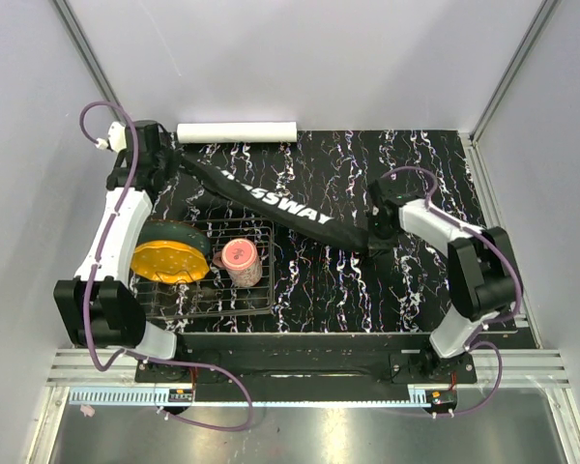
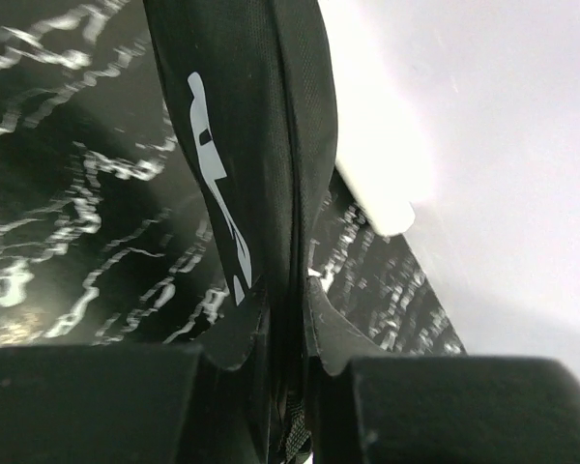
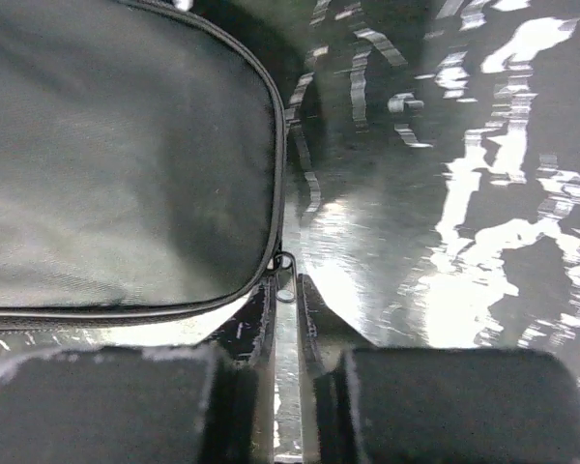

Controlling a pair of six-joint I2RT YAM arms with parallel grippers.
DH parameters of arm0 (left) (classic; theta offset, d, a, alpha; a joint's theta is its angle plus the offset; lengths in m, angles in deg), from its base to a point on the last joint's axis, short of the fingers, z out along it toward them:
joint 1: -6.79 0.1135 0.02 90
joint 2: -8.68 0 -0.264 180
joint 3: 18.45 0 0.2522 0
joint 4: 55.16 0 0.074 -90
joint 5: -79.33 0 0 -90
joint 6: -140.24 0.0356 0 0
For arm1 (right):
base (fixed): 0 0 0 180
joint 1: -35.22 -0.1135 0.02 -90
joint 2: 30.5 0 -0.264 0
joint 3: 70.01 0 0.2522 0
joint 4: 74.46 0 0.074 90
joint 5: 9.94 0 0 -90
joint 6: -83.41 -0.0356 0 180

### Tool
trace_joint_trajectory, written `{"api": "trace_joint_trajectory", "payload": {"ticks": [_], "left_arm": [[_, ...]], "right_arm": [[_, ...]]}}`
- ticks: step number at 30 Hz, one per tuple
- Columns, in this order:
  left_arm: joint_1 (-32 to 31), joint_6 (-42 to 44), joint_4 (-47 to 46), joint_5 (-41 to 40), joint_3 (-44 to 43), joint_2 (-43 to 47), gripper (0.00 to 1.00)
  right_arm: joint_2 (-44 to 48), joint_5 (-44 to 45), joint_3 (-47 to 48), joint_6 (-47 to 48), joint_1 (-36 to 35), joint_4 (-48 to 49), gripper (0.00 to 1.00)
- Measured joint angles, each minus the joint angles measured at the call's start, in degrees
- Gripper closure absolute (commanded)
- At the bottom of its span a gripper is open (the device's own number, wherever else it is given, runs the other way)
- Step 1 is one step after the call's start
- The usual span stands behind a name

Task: Pack up the badminton gear

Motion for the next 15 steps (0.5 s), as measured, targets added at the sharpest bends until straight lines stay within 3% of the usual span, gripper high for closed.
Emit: {"api": "trace_joint_trajectory", "payload": {"ticks": [1,4,5,7,11,13,15], "left_arm": [[0.2,-0.2,-1.7,2.1,1.0,0.0,1.0],[0.5,-2.0,-10.9,10.9,6.3,0.0,1.0],[0.3,-2.9,-15.7,14.5,8.8,-0.3,1.0],[-1.2,-4.3,-23.6,19.8,11.9,-1.6,1.0],[-7.4,-7.8,-37.6,27.0,14.7,-6.8,1.0],[-11.0,-9.4,-43.4,27.9,15.9,-8.8,1.0],[-14.1,-10.4,-46.9,28.0,16.8,-9.9,1.0]], "right_arm": [[1.5,0.9,-0.3,0.0,0.9,0.2,0.67],[6.7,2.4,-1.8,-0.2,4.4,0.5,0.46],[8.5,2.7,-2.1,-0.1,5.6,0.5,0.32],[11.4,2.7,-2.1,0.2,7.4,0.9,0.21],[17.2,0.2,-2.5,0.5,7.5,1.7,0.17],[20.4,-4.5,-2.8,-0.4,7.4,2.0,0.03],[23.8,-12.0,-4.3,-3.0,7.4,4.6,0.0]]}}
